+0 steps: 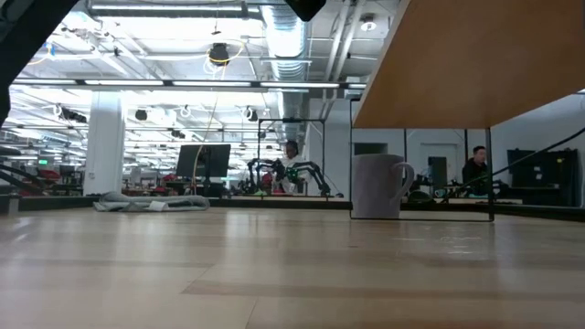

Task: Stack small to large cups/mugs on shelf
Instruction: Put the violet mug on the shelf

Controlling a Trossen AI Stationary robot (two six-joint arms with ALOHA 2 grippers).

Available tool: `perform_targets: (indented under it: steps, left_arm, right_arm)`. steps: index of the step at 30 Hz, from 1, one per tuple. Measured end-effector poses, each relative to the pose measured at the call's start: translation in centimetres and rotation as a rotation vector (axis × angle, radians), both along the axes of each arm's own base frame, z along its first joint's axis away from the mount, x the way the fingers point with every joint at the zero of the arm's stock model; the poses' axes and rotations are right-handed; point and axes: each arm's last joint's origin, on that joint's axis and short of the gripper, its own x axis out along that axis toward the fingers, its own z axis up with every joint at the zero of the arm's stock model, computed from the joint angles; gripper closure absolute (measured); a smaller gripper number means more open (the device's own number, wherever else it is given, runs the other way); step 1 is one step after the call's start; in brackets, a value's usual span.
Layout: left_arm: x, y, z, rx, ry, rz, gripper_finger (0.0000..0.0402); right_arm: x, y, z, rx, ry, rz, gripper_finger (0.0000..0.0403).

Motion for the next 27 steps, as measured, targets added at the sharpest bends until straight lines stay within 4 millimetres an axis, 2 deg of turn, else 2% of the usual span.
perform_targets:
  steps: [16,22,27]
  left_arm:
    - [-0.2,-0.1,-0.2,0.023,0.021,0.014,0.0277]
    - [-0.5,0.9,0.0,0.087,0.010,-0.016,0.0277]
    - [-2.2,2.6,1.5,0.243,-0.012,-0.061,0.0277]
  right_arm:
    - [0.0,0.0,0.0,0.000,0.000,0.000,0.0138]
    - [0.0,0.0,0.0,0.001,-0.001,-0.002,0.0138]
    - [0.1,0.0,0.1,0.011,-0.028,-0.004,0.0138]
